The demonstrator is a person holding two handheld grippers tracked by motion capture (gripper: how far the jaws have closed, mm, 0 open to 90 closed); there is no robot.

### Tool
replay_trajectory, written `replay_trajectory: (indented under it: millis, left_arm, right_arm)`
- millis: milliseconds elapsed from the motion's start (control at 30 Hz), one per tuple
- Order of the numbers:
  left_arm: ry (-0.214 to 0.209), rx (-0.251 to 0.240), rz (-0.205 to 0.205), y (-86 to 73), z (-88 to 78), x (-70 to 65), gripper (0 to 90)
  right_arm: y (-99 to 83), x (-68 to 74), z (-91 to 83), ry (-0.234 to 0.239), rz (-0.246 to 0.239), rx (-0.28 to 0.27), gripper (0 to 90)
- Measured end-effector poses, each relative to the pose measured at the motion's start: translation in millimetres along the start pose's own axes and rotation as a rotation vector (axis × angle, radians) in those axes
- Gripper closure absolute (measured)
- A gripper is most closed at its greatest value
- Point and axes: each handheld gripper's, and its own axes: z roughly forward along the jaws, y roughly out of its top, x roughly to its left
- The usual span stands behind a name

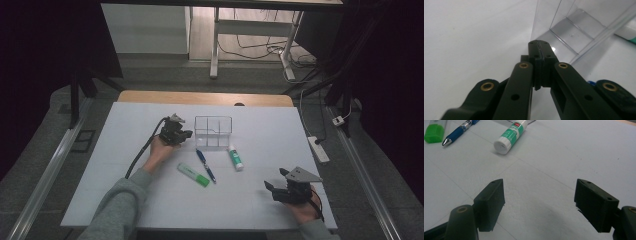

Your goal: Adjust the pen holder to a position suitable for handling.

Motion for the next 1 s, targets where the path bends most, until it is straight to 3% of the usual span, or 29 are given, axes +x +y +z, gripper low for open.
replay_trajectory:
  millis: [167,333,467,667,833,1000]
  left_arm:
    - [-0.001,-0.003,0.022,-7.1,-15.6,-1.3,88.7]
    - [-0.029,-0.021,0.046,-17.4,-37.0,-3.9,87.3]
    - [-0.063,-0.04,0.058,-26.2,-56.2,-9.4,72.4]
    - [-0.082,-0.036,0.112,-38.4,-81.2,-18.5,52.3]
    - [-0.101,-0.019,0.166,-49.9,-95.1,-25.9,44.7]
    - [-0.121,-0.006,0.189,-56.2,-104.5,-32.9,39.3]
  right_arm:
    - [0.2,-0.2,-0.6,-0.002,-0.001,-0.003,24.0]
    - [1.0,-0.2,0.0,0.003,0.002,-0.002,24.0]
    - [4.5,-0.1,3.9,0.009,-0.002,-0.005,23.9]
    - [7.6,1.2,9.4,0.025,-0.009,-0.01,23.9]
    - [7.8,1.0,8.3,0.023,-0.012,-0.007,23.9]
    - [6.5,-0.2,5.7,0.016,-0.007,-0.008,23.8]
